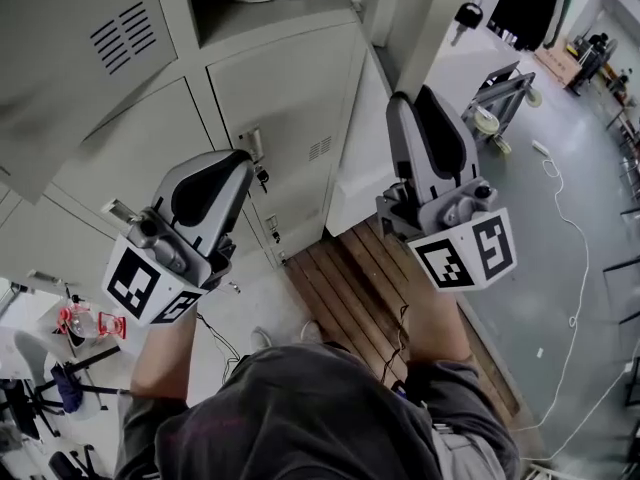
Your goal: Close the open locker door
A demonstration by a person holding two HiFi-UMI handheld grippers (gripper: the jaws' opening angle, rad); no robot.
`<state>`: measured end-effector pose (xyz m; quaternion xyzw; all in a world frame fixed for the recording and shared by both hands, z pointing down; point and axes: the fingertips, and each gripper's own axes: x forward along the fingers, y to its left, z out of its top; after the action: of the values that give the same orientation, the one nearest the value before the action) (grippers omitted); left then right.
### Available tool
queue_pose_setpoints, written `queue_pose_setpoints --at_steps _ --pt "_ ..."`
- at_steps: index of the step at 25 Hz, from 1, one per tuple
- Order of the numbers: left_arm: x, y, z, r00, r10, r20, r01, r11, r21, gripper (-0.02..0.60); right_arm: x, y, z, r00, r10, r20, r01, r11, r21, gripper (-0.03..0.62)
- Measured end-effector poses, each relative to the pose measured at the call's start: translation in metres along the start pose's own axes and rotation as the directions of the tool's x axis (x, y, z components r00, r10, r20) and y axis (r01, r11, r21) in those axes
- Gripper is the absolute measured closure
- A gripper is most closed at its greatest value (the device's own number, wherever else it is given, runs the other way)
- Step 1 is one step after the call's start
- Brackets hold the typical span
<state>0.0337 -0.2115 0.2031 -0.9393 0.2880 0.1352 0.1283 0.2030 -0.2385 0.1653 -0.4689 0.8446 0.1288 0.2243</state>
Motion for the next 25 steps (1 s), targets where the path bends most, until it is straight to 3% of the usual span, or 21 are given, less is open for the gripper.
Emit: queue_pose_setpoints --at_steps 25 --pt "-0.069 0.061 0.011 0.985 0.17 -0.025 -0.168 0.985 0.049 0.566 0.073 0.078 -0.044 0.987 0.163 0.008 -0.163 0.986 0.03 0.49"
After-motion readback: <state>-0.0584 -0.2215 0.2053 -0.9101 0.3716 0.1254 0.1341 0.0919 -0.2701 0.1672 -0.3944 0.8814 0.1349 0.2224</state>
